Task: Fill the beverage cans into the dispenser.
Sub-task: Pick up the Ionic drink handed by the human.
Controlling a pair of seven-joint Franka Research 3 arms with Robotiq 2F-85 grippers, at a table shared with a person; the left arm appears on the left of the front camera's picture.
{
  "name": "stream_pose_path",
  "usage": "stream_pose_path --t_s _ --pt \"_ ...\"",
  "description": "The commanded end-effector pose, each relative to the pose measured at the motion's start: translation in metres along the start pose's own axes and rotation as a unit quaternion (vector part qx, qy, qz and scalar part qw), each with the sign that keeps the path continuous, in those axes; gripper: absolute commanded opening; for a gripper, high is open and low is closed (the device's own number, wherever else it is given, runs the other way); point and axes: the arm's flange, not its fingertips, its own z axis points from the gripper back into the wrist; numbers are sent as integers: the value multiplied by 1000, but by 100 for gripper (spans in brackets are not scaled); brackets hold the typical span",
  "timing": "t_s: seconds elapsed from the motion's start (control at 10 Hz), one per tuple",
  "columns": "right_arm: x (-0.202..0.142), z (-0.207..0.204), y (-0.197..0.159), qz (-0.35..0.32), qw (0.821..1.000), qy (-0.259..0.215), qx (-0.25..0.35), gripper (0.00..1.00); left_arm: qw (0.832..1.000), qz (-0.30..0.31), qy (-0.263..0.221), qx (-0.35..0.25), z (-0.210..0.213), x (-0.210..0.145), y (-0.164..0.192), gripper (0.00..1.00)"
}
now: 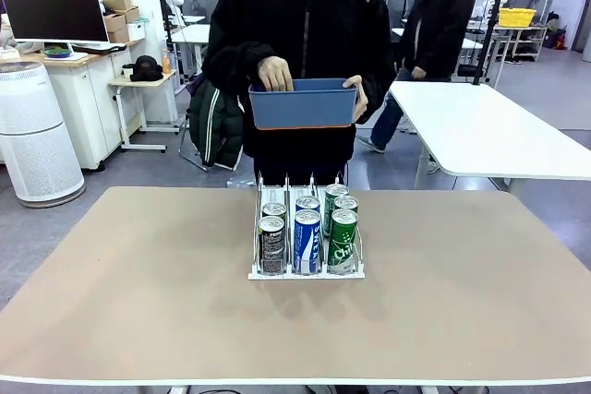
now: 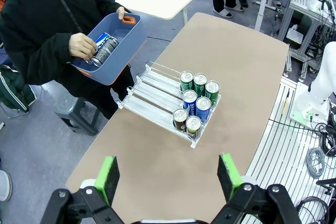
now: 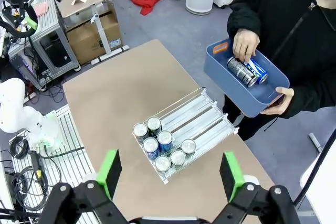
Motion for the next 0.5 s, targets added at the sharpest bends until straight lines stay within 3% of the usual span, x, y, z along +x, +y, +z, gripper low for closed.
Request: stream_pose_path --t_s 0.0,0.4 --pt "-1 0 1 0 1000 0 0 100 1000 2 1 3 0 0 1 100" --pt "-1 0 1 0 1000 0 0 100 1000 2 1 3 0 0 1 100"
